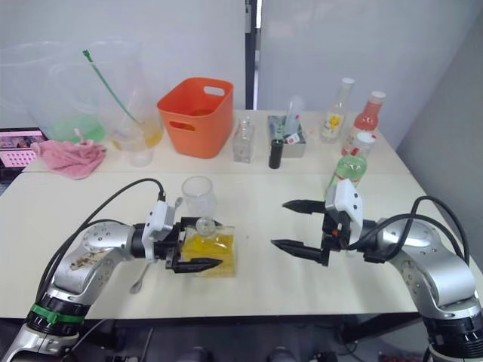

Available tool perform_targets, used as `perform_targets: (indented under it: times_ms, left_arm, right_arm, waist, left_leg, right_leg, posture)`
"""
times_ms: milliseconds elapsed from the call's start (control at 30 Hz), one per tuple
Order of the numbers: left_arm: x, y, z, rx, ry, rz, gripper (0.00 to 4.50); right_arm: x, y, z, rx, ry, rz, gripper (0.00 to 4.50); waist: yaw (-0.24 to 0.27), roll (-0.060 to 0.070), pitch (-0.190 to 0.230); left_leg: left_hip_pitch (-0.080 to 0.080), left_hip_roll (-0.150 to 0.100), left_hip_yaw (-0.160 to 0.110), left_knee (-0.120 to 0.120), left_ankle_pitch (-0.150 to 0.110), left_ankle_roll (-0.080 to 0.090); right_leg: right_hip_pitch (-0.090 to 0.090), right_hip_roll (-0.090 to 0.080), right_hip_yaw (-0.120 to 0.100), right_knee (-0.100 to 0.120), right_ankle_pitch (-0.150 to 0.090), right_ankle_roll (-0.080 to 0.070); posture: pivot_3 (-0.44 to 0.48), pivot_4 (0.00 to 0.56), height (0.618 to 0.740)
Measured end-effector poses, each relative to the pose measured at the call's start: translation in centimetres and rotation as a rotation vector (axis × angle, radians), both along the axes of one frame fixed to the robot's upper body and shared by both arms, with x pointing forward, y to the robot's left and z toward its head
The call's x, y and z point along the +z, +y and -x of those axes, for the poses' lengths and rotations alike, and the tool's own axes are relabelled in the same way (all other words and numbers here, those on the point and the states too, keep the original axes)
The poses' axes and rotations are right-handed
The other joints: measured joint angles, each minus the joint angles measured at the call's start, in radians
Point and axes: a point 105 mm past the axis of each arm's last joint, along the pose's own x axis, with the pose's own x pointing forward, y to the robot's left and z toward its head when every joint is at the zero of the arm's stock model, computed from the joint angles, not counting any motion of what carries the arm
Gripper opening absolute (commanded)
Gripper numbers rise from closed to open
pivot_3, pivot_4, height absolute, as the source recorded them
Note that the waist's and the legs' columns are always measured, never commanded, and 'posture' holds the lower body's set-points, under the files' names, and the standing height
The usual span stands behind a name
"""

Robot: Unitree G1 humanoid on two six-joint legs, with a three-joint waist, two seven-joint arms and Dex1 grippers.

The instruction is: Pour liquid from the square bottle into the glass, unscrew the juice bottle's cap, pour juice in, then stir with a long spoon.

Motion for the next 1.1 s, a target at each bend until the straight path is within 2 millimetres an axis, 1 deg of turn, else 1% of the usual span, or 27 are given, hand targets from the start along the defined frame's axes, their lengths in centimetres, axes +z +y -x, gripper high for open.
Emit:
perform_targets:
  times_ms: [67, 133, 167, 233, 267, 500, 567, 600, 667, 767, 833, 933, 1033, 1100]
  left_arm:
    - [0.0, 0.0, 0.0, -0.001, -0.001, -0.001, 4.46]
    - [0.0, 0.0, 0.0, -0.001, 0.001, -0.003, 3.90]
    - [0.0, 0.1, 0.0, 0.001, 0.001, -0.002, 3.69]
    - [0.0, 0.1, 0.0, -0.003, 0.003, -0.004, 2.99]
    - [0.0, 0.1, 0.0, -0.004, 0.002, -0.003, 2.80]
    - [0.0, 0.0, -0.3, -0.013, 0.006, 0.008, 2.81]
    - [0.0, -0.1, -0.4, -0.017, 0.003, 0.002, 2.81]
    - [0.0, -0.1, -0.4, -0.017, 0.001, 0.001, 2.81]
    - [0.0, -0.3, -0.4, -0.023, -0.003, 0.000, 2.81]
    - [0.0, -0.4, -0.4, -0.027, -0.006, 0.000, 2.81]
    - [-0.1, -0.4, -0.4, -0.027, -0.009, -0.002, 2.81]
    - [-0.1, -0.5, -0.4, -0.029, -0.017, -0.008, 2.81]
    - [-0.1, -0.5, -0.4, -0.028, -0.019, -0.012, 2.81]
    - [-0.1, -0.5, -0.4, -0.028, -0.020, -0.014, 2.81]
  right_arm:
    - [0.1, 0.0, 0.0, 0.002, -0.004, 0.000, 4.50]
    - [0.3, 0.1, -0.1, 0.007, -0.012, -0.003, 4.50]
    - [0.5, 0.3, -0.1, 0.011, -0.019, -0.012, 4.50]
    - [0.7, 0.6, -0.2, 0.016, -0.024, -0.023, 4.50]
    - [0.7, 0.7, -0.2, 0.020, -0.022, -0.024, 4.50]
    - [1.2, 3.4, 0.2, 0.104, -0.023, -0.033, 4.50]
    - [1.9, 5.0, 0.3, 0.143, -0.044, -0.041, 4.50]
    - [2.2, 6.1, 0.4, 0.175, -0.059, -0.032, 4.50]
    - [2.4, 7.6, 0.8, 0.222, -0.077, -0.004, 4.50]
    - [2.0, 9.2, 0.6, 0.240, -0.081, 0.024, 4.50]
    - [1.6, 9.8, 0.3, 0.238, -0.074, 0.031, 4.50]
    - [0.9, 10.7, 0.1, 0.252, -0.063, 0.053, 4.50]
    - [0.5, 11.0, -0.1, 0.250, -0.054, 0.064, 4.50]
    - [0.3, 11.2, -0.3, 0.245, -0.047, 0.061, 3.95]
  waist:
    - [0.000, 0.000, 0.000]
    - [0.001, 0.000, 0.000]
    - [0.000, 0.000, 0.000]
    - [0.000, 0.000, 0.000]
    - [0.001, 0.000, 0.000]
    - [0.002, 0.001, 0.000]
    - [0.001, 0.002, 0.000]
    - [0.000, 0.002, 0.000]
    - [0.003, 0.002, 0.000]
    - [0.006, 0.002, 0.000]
    - [0.006, 0.002, 0.000]
    - [0.006, 0.002, 0.000]
    - [0.007, 0.003, 0.000]
    - [0.007, 0.003, 0.000]
  left_leg:
    - [0.003, 0.000, 0.000, 0.000, 0.000, 0.000]
    - [0.003, 0.000, 0.000, 0.000, 0.000, 0.000]
    - [0.004, 0.000, 0.000, 0.000, 0.000, 0.000]
    - [0.004, 0.000, 0.000, 0.000, 0.000, 0.000]
    - [0.004, 0.000, 0.000, 0.000, 0.000, 0.000]
    - [0.004, 0.000, -0.001, 0.000, 0.000, 0.000]
    - [0.004, 0.000, -0.001, 0.000, 0.000, 0.000]
    - [0.004, 0.000, -0.001, 0.000, 0.000, 0.000]
    - [0.004, 0.000, -0.002, 0.000, 0.000, 0.000]
    - [0.003, -0.001, -0.003, 0.000, 0.000, 0.000]
    - [0.003, -0.001, -0.003, 0.000, 0.000, 0.000]
    - [0.003, -0.001, -0.003, 0.000, 0.000, 0.000]
    - [0.003, -0.001, -0.003, 0.000, 0.000, 0.000]
    - [0.004, -0.001, -0.003, 0.000, 0.000, 0.000]
  right_leg:
    - [0.004, 0.000, 0.000, -0.001, 0.000, 0.000]
    - [0.004, 0.000, 0.000, -0.001, 0.000, 0.000]
    - [0.004, 0.000, 0.000, -0.001, 0.000, 0.000]
    - [0.004, 0.000, 0.000, -0.001, 0.000, 0.000]
    - [0.004, 0.000, 0.000, -0.001, 0.000, 0.000]
    - [0.005, 0.000, 0.000, -0.001, 0.000, 0.000]
    - [0.005, 0.000, 0.000, -0.001, 0.000, 0.000]
    - [0.005, 0.000, 0.000, -0.001, 0.000, 0.000]
    - [0.005, 0.000, -0.001, -0.001, 0.000, 0.000]
    - [0.005, 0.000, -0.001, -0.001, 0.000, 0.000]
    - [0.005, 0.000, -0.001, -0.001, 0.000, 0.000]
    - [0.005, 0.000, -0.001, -0.001, 0.000, 0.000]
    - [0.005, 0.000, -0.001, -0.001, 0.000, 0.000]
    - [0.005, 0.000, -0.001, -0.001, 0.000, 0.000]
  posture:
    - [0.000, 0.150, 0.740]
    - [0.000, 0.150, 0.740]
    - [0.000, 0.150, 0.740]
    - [0.000, 0.150, 0.740]
    - [0.000, 0.150, 0.740]
    - [0.000, 0.150, 0.740]
    - [0.000, 0.150, 0.740]
    - [0.000, 0.150, 0.740]
    - [0.000, 0.150, 0.740]
    - [0.000, 0.150, 0.740]
    - [0.000, 0.150, 0.740]
    - [0.000, 0.150, 0.740]
    - [0.000, 0.150, 0.740]
    - [0.000, 0.150, 0.740]
